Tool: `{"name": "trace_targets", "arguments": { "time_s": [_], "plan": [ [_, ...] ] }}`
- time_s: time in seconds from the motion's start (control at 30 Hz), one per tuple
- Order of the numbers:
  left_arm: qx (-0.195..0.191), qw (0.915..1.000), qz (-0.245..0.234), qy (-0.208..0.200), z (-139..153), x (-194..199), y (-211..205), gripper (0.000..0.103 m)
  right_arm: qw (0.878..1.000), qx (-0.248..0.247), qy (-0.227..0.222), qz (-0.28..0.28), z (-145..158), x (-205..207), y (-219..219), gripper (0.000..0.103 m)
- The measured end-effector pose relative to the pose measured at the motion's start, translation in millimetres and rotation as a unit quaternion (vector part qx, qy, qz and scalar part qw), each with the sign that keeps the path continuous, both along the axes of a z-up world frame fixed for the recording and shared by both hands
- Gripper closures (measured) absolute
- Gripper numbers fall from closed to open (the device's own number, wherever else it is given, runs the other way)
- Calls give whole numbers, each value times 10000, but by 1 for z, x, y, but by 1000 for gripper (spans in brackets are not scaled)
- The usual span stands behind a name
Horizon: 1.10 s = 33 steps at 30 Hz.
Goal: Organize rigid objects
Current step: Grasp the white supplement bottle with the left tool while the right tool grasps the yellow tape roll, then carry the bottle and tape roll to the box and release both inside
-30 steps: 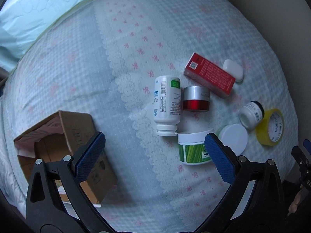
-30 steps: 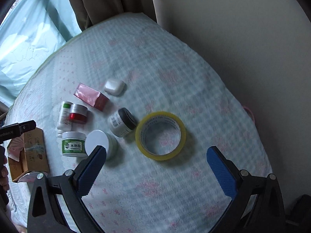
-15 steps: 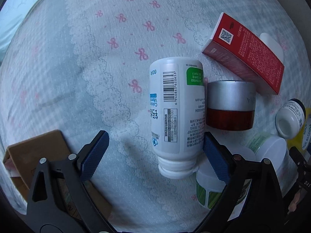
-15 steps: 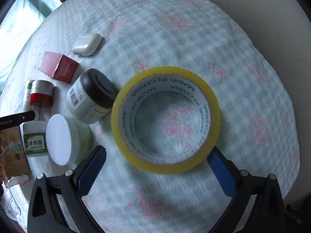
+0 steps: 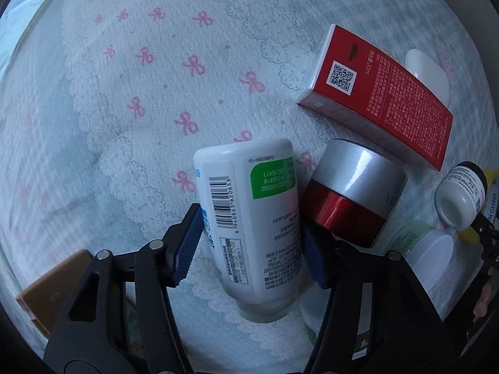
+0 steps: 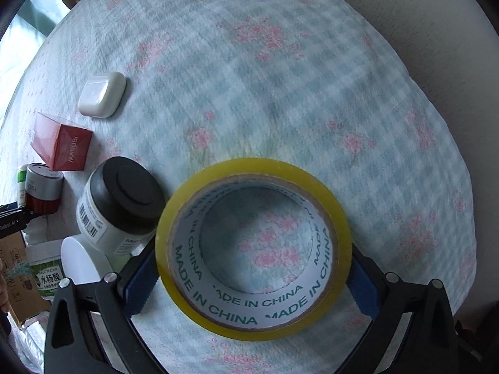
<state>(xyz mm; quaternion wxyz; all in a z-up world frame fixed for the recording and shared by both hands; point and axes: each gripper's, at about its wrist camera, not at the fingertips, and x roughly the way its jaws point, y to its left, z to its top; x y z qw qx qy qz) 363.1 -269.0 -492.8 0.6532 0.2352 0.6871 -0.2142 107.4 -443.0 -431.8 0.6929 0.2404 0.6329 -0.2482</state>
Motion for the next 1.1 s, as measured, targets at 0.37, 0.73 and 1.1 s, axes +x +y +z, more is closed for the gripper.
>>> {"name": "trace_targets", "arguments": {
  "time_s": [0.37, 0.73, 1.1],
  "plan": [
    [-183, 9998, -67, -61, 13, -2, 1, 54, 10000, -74, -59, 10, 3, -8, 9, 5],
    [-431, 9982, 220, -354, 86, -51, 43, 55, 9982, -219, -549, -49, 50, -31, 17, 5],
    [-1334, 9818, 926, -984, 235, -95, 84, 55, 9899, -474, -1273, 393, 169, -57, 40, 5]
  ]
}}
